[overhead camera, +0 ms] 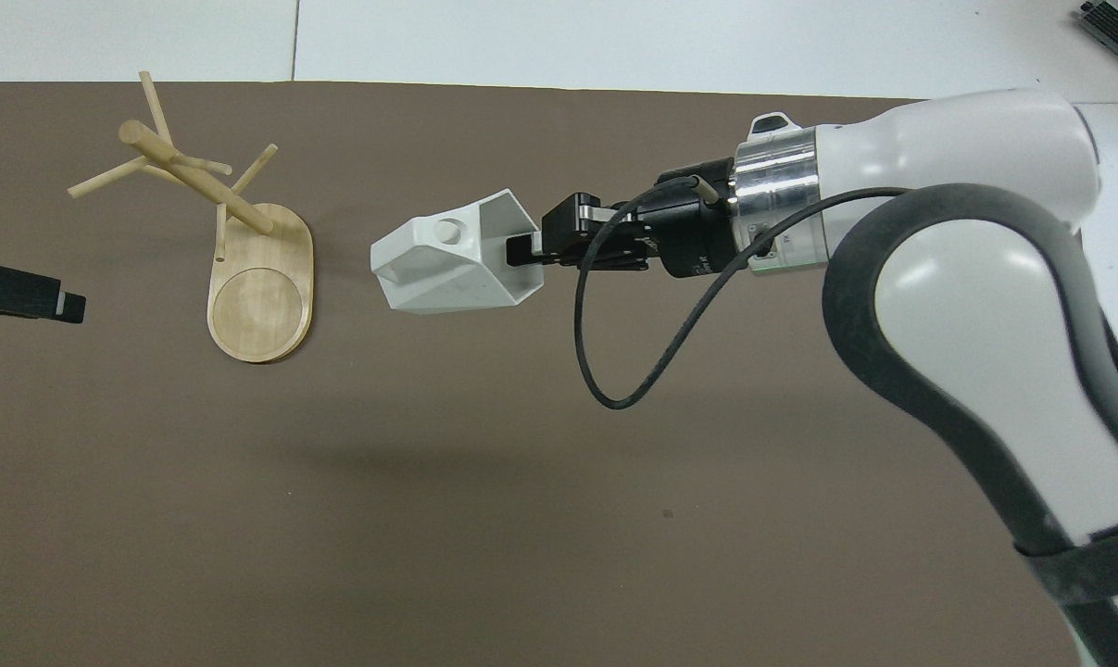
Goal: Hang cup on rack
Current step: 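Lift the white cup with the right gripper toward the wooden mug tree, then reach the left gripper toward the cup held by the right gripper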
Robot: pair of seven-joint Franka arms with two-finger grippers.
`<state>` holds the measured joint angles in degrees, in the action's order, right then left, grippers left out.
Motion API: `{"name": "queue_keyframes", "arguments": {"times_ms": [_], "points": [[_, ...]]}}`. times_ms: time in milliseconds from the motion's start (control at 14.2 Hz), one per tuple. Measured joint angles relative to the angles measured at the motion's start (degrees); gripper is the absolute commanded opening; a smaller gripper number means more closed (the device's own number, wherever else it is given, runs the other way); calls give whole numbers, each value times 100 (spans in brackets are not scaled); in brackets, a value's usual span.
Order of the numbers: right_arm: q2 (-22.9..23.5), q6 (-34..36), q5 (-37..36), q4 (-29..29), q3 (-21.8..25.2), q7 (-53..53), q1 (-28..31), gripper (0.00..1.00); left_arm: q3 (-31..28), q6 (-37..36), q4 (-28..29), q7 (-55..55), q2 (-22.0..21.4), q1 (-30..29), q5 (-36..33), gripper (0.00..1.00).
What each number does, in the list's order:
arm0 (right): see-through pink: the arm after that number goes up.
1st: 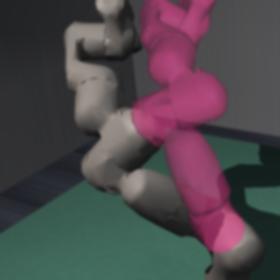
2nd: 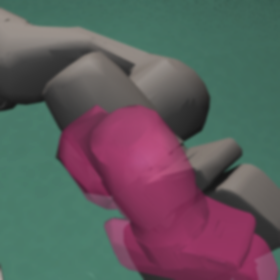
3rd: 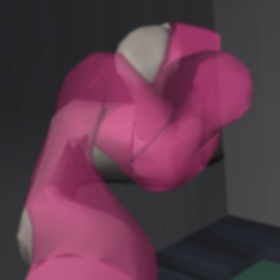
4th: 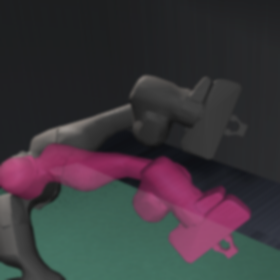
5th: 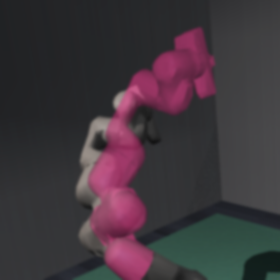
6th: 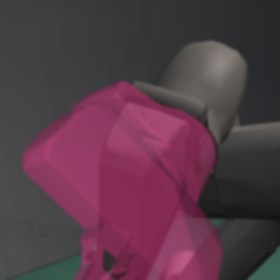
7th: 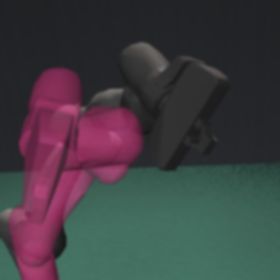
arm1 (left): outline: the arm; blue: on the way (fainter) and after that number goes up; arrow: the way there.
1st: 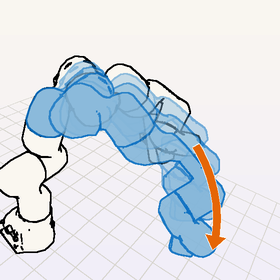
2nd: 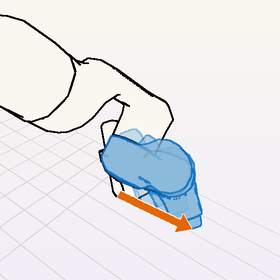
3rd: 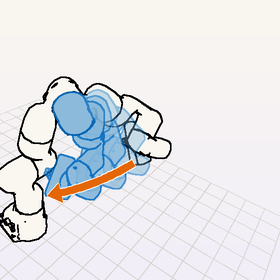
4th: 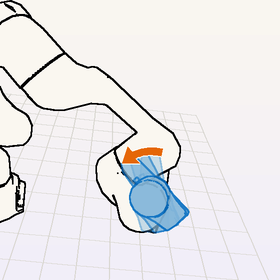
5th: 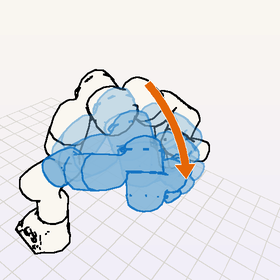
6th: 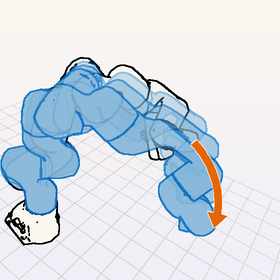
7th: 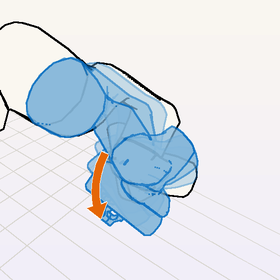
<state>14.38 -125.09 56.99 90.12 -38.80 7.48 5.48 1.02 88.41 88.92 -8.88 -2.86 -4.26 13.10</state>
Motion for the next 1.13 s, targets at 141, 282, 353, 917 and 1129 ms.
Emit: {"name": "queue_keyframes", "arguments": {"times_ms": [141, 282, 353, 917, 1129], "points": [[7, -100, 0, 1, -91, 41, -3, 0, 25, 73, 0, -557, 0, 3, 96, 100], [20, -135, -1, 6, -146, 49, -5, 0, 27, 204, 3, -730, 0, 2, 366, 100], [26, -135, -11, 12, -154, 49, -5, 0, 24, 310, 6, -758, 0, 1, 452, 100], [39, -135, -189, 39, -155, 49, -5, 0, 149, 413, 46, -3499, 0, 54, 743, 100], [39, -135, -255, 49, -155, 82, -5, 0, 184, 300, 75, -4534, 0, 317, 761, 100]]}}
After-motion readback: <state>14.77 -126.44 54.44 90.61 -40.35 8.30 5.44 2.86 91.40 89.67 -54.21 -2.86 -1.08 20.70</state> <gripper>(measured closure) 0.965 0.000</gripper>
